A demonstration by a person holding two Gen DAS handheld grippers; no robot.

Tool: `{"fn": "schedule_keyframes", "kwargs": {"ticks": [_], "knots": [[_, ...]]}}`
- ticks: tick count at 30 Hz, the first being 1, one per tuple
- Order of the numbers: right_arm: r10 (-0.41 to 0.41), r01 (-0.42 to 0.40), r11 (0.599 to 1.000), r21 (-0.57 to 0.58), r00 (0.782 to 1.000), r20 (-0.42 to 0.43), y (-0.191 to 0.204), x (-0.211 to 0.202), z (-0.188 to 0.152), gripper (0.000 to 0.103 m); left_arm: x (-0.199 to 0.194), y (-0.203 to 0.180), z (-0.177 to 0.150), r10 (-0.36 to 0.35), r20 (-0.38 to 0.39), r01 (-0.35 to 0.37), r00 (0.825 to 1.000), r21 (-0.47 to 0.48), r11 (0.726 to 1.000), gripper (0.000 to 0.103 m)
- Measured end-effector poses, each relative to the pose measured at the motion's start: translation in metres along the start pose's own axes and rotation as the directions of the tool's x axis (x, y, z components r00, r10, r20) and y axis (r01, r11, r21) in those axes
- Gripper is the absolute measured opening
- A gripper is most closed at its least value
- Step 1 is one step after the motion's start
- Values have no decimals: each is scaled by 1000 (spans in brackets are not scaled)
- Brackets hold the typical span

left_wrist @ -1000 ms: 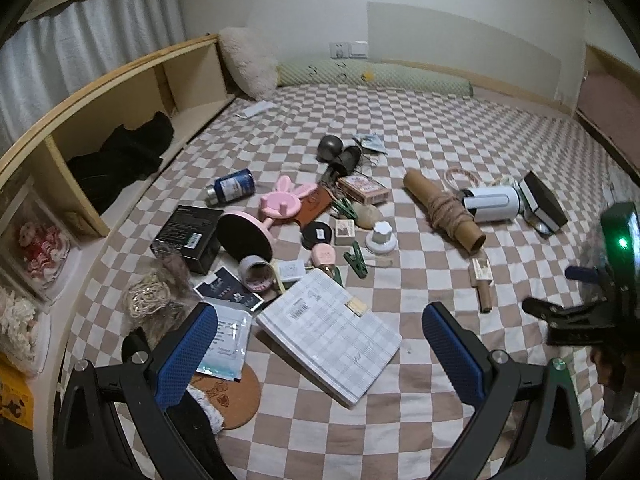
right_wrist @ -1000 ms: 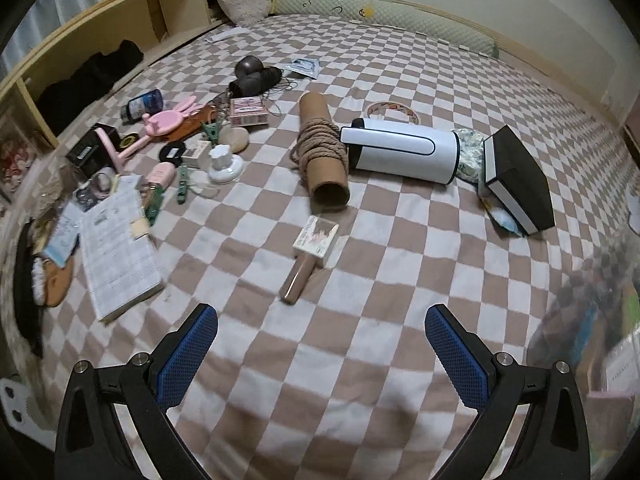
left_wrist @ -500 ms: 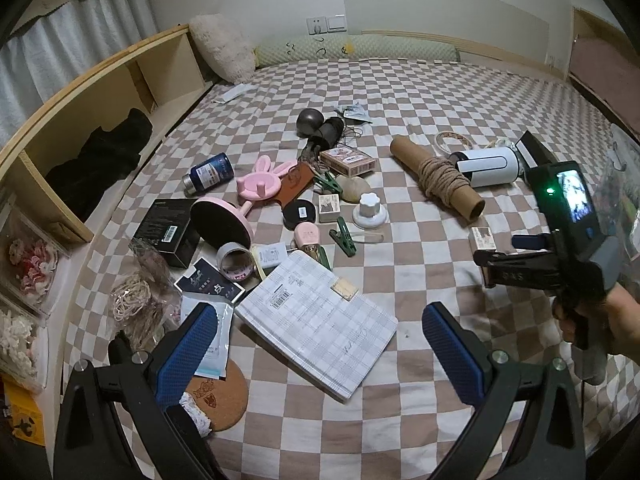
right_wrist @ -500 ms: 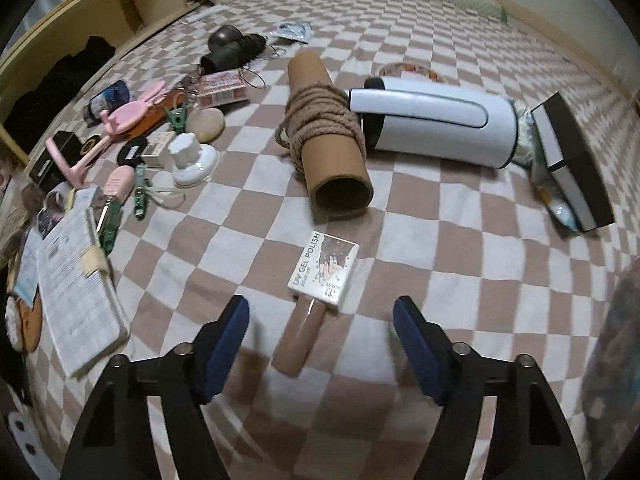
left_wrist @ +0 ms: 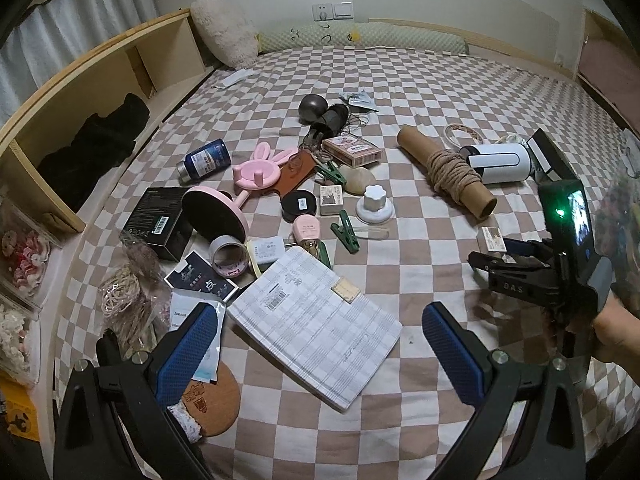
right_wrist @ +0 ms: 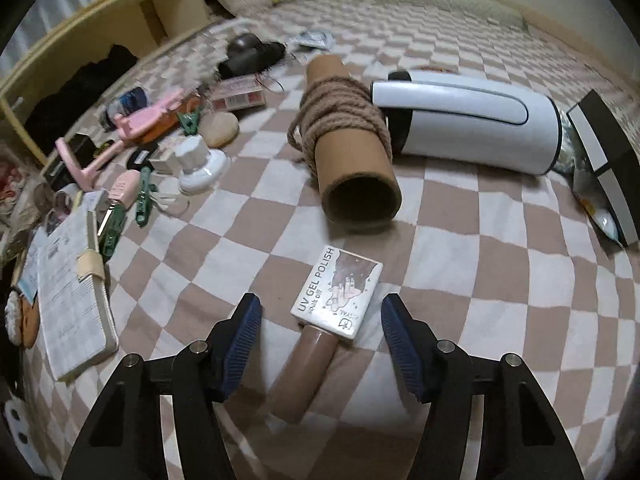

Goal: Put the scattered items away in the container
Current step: 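Grasp the UV gel polish bottle with the right tool while the left tool approaches the green clothespin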

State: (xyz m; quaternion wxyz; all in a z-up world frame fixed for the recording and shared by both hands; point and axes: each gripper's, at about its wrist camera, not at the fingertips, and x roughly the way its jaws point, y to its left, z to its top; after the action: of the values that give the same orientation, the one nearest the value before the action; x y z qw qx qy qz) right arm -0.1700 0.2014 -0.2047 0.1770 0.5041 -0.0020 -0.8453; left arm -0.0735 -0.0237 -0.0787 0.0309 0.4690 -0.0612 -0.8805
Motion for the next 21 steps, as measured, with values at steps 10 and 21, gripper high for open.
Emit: {"fn": "schedule_keyframes", "kwargs": {"ticks": [10, 21], "knots": [[13, -12, 999, 38, 999, -30, -9, -1, 8, 49, 11, -8, 3, -4, -22, 5, 1000, 18, 1000, 103], [46, -43, 998, 56, 998, -48, -20, -3, 4, 37, 46, -36, 20, -78, -16, 79, 997, 77, 994, 103]]}}
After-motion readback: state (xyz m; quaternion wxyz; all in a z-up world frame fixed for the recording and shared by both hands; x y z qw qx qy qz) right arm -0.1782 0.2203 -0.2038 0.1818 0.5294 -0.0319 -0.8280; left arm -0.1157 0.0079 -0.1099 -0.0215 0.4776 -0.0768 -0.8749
